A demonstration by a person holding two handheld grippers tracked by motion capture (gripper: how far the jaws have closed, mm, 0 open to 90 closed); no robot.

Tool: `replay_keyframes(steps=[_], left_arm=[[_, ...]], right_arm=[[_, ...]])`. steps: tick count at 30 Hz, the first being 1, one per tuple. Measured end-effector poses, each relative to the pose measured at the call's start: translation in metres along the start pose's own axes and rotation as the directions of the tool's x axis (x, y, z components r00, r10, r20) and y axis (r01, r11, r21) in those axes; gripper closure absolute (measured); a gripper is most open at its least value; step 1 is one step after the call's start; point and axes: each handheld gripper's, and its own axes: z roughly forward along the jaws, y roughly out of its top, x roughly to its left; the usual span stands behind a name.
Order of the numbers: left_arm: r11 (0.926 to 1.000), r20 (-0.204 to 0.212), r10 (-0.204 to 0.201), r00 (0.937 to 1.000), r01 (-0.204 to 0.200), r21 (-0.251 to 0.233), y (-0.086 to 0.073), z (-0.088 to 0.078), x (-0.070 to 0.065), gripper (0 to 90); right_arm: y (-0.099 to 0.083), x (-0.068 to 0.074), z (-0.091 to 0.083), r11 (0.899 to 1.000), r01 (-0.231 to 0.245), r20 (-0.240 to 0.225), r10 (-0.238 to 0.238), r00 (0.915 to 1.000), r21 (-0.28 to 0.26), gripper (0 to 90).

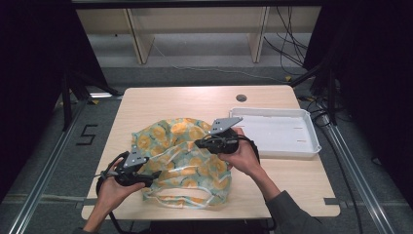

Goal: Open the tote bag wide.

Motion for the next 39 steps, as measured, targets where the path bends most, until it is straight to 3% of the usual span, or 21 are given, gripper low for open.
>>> replay_keyframes(steps=[2,3,5,6,9,10,11,15,17,19,22,23,24,26,29,30,32,34,37,38,39], left_arm=[[0.9999,-0.011,0.010,0.9999,-0.010,-0.007,0.001,0.006,0.002,40.8],[0.9990,-0.006,0.045,0.9990,-0.045,0.000,0.004,0.010,0.005,40.8],[0.9968,-0.014,0.080,0.9967,-0.080,0.007,0.006,0.013,0.007,56.3],[0.9903,-0.010,0.139,0.9903,-0.139,-0.004,0.010,0.015,0.010,70.5],[0.9912,0.010,0.129,0.9916,-0.128,-0.033,0.015,0.015,0.012,87.7],[0.9912,0.010,0.129,0.9916,-0.128,-0.033,0.015,0.015,0.012,89.2],[0.9919,0.057,0.111,0.9922,-0.107,-0.069,0.022,0.011,0.011,89.5],[0.9888,0.082,0.104,0.9912,-0.095,-0.115,0.044,-0.007,0.014,89.5],[0.9873,0.108,0.064,0.9921,-0.047,-0.152,0.055,-0.013,0.021,89.6],[0.9807,0.132,0.013,0.9911,0.013,-0.195,0.063,-0.015,0.028,89.6],[0.9743,0.144,-0.040,0.9888,0.070,-0.214,0.074,-0.011,0.037,89.6],[0.9765,0.142,-0.039,0.9890,0.068,-0.205,0.078,-0.010,0.038,89.6],[0.9765,0.142,-0.039,0.9890,0.068,-0.205,0.078,-0.010,0.038,89.6],[0.9770,0.143,-0.048,0.9885,0.076,-0.199,0.088,-0.005,0.042,89.6],[0.9758,0.135,-0.059,0.9890,0.086,-0.201,0.098,-0.003,0.046,89.6],[0.9769,0.131,-0.061,0.9895,0.086,-0.195,0.100,-0.003,0.048,89.6],[0.9763,0.116,-0.071,0.9908,0.092,-0.196,0.105,-0.004,0.051,89.6],[0.9746,0.115,-0.079,0.9902,0.101,-0.200,0.108,-0.004,0.053,89.6],[0.9747,0.109,-0.079,0.9909,0.100,-0.200,0.111,-0.004,0.057,89.6],[0.9715,0.108,-0.085,0.9905,0.107,-0.212,0.112,-0.003,0.056,89.6],[0.9722,0.106,-0.086,0.9907,0.107,-0.209,0.112,-0.004,0.057,89.6]], right_arm=[[-0.001,-0.001,0.001,1.000,-0.008,0.006,0.008,1.0000,-0.002,90.0],[-0.001,-0.003,0.003,1.000,-0.006,0.004,0.006,1.0000,0.002,90.0],[-0.003,-0.008,0.005,1.000,-0.015,0.018,0.015,0.9997,0.009,90.0],[-0.005,-0.011,0.006,1.000,-0.020,0.023,0.019,0.9995,0.011,90.0],[-0.006,-0.016,0.007,0.999,-0.021,0.021,0.021,0.9996,0.024,90.0],[-0.007,-0.017,0.007,0.999,-0.026,0.036,0.025,0.9990,0.028,90.0],[-0.008,-0.018,0.008,0.998,-0.030,0.048,0.027,0.9985,0.050,90.0],[-0.013,-0.018,0.013,0.996,-0.016,0.103,0.006,0.9947,0.093,88.4],[-0.015,-0.016,0.013,0.994,-0.007,0.104,-0.004,0.9946,0.109,87.0],[-0.016,-0.011,0.010,0.992,0.018,0.109,-0.032,0.9936,0.122,83.4],[-0.017,-0.002,0.001,0.989,0.024,0.143,-0.045,0.9887,0.143,71.0],[-0.017,0.001,-0.002,0.991,0.019,0.141,-0.038,0.9893,0.136,64.0],[-0.017,0.001,-0.002,0.991,0.019,0.141,-0.038,0.9893,0.136,64.0],[-0.021,0.012,-0.011,0.986,-0.015,0.149,-0.010,0.9888,0.166,46.3],[-0.029,0.024,-0.013,0.982,-0.028,0.211,-0.012,0.9774,0.186,37.9],[-0.031,0.025,-0.014,0.977,-0.024,0.204,-0.021,0.9787,0.214,35.9],[-0.039,0.029,-0.013,0.973,-0.052,0.238,-0.003,0.9711,0.224,34.6],[-0.048,0.032,-0.012,0.968,-0.066,0.224,0.011,0.9746,0.242,31.6],[-0.060,0.038,-0.004,0.960,-0.093,0.240,0.027,0.9703,0.265,30.1],[-0.062,0.038,0.000,0.957,-0.100,0.237,0.034,0.9710,0.273,30.2],[-0.064,0.036,0.005,0.960,-0.072,0.233,0.007,0.9725,0.272,30.6]])
